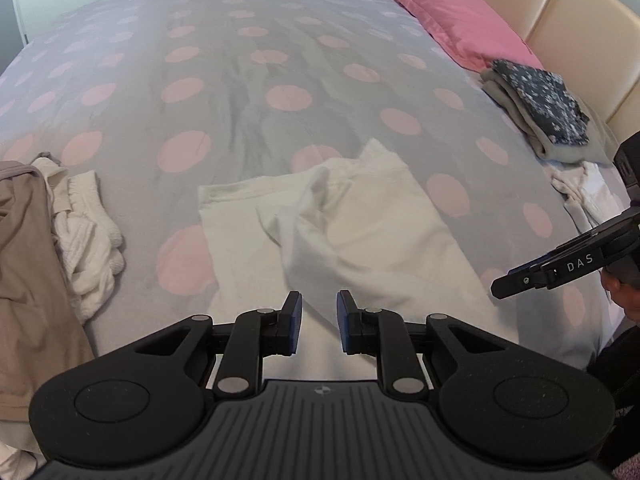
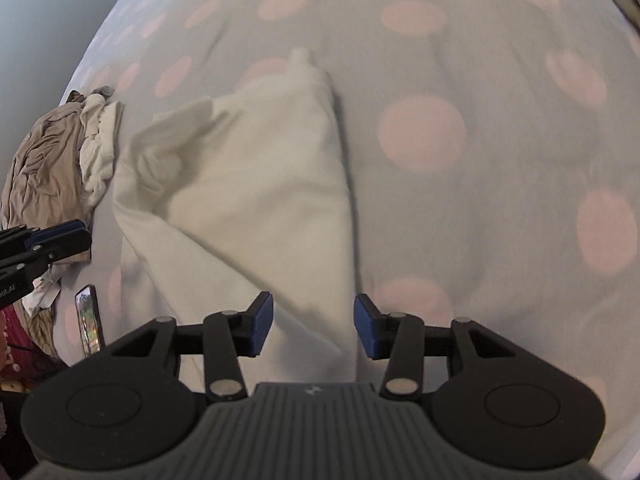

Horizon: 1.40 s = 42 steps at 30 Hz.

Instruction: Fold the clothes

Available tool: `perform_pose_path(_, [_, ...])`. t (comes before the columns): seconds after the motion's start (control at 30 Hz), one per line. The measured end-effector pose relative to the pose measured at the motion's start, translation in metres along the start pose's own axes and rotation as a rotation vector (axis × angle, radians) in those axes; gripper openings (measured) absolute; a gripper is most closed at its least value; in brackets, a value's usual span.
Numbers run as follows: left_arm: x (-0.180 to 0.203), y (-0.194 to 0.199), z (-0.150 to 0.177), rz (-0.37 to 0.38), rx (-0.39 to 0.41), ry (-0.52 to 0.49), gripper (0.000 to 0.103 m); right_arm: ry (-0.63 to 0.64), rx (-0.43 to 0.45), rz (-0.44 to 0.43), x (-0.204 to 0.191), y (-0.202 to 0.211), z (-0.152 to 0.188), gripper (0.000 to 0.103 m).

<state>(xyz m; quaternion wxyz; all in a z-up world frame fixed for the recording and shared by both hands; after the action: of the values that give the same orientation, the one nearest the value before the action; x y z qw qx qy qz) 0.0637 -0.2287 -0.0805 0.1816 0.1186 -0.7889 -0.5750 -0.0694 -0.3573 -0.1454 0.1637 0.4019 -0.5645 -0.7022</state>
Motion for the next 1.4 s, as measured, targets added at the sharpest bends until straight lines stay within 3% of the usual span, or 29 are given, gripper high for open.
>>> perform_pose_path(0.13, [0.014, -0.009, 0.010, -0.006, -0.022, -0.030, 0.016, -0.029, -0.025, -0.061, 0.003, -0.011, 0.016, 0.047])
perform_pose_path(0.2, [0.014, -0.013, 0.014, -0.022, -0.036, -0.032, 0.016, -0.015, -0.037, -0.069, -0.001, -0.017, 0.022, 0.041])
perform_pose_path(0.27, [0.013, -0.014, 0.017, -0.024, -0.043, -0.018, 0.016, 0.007, -0.010, -0.059, -0.007, -0.017, 0.024, 0.022])
perform_pose_path(0.37, [0.010, -0.012, 0.021, -0.022, -0.047, 0.003, 0.016, 0.079, 0.052, -0.074, -0.025, -0.008, 0.027, 0.008])
perform_pose_path(0.63, [0.002, -0.004, 0.028, -0.020, -0.043, 0.055, 0.016, 0.438, 0.113, -0.211, -0.119, 0.002, 0.070, 0.007])
perform_pose_path(0.9, [-0.012, -0.002, 0.039, -0.002, -0.060, 0.105, 0.016, 0.613, 0.042, -0.183, -0.177, -0.049, 0.102, 0.007])
perform_pose_path(1.03, [-0.015, -0.005, 0.049, -0.015, -0.087, 0.102, 0.016, 0.691, 0.021, -0.130, -0.190, -0.065, 0.113, 0.017])
perform_pose_path(1.07, [-0.016, -0.006, 0.052, -0.014, -0.093, 0.102, 0.016, 0.705, 0.016, -0.138, -0.192, -0.065, 0.114, 0.025])
perform_pose_path(1.17, [-0.022, -0.008, 0.060, -0.024, -0.106, 0.109, 0.017, 0.735, -0.009, -0.183, -0.191, -0.061, 0.118, 0.034])
perform_pose_path(1.3, [-0.032, -0.009, 0.067, -0.031, -0.113, 0.143, 0.017, 0.752, -0.046, -0.219, -0.183, -0.051, 0.122, 0.036])
perform_pose_path(1.4, [-0.036, -0.007, 0.068, -0.031, -0.109, 0.158, 0.017, 0.736, 0.002, -0.198, -0.171, -0.040, 0.116, 0.036])
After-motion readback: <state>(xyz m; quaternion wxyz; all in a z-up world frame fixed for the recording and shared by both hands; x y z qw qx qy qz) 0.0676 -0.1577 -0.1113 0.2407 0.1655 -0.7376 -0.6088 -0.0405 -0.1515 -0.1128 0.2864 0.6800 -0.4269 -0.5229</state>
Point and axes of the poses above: each gripper's, at about its wrist camera, not at the fingertips, and y roughly against the way its jaws point, x to its right, z to its underside, the point moved 8 cm from there along -y, roughly the way its jaws point, and after that the axes turned 13 degrees about -x, right-handed, at the moved point
